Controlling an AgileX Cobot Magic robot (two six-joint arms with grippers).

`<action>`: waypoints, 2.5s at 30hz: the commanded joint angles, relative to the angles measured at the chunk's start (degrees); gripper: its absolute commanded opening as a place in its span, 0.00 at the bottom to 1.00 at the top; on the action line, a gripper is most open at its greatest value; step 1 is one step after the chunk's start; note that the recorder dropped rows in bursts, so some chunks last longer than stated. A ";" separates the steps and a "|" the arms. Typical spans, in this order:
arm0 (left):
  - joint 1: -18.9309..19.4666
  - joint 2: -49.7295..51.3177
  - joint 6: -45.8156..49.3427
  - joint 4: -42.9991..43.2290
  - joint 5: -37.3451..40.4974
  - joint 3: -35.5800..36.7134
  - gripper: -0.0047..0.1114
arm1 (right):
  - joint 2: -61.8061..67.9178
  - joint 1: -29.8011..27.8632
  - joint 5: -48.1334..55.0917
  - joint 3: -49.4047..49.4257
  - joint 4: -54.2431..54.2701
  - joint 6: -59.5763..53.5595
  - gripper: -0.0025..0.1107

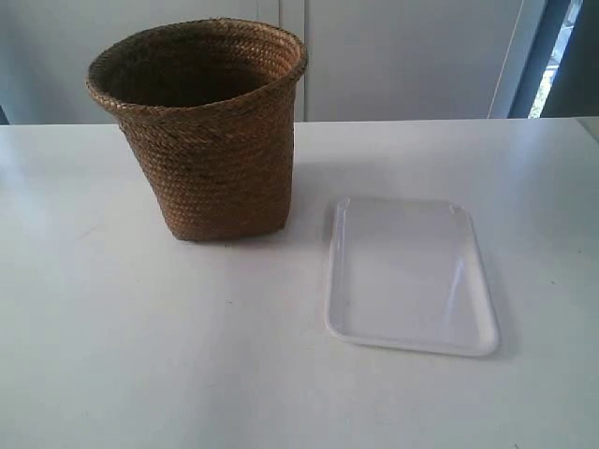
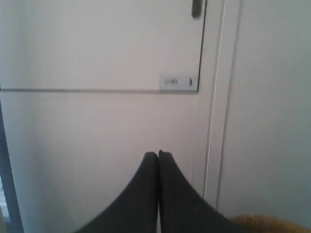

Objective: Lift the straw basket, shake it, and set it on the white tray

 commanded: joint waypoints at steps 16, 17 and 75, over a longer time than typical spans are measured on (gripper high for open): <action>0.04 34.03 7.15 -6.33 39.29 -25.61 0.07 | 32.08 10.07 45.27 -35.68 15.28 -20.79 0.02; 0.04 35.29 7.15 -6.94 40.51 -26.72 0.11 | 33.02 10.61 45.27 -36.63 13.03 -17.67 0.02; -0.14 51.44 0.18 -13.91 43.89 -31.25 0.58 | 52.01 11.38 40.90 -38.97 34.55 -25.02 0.49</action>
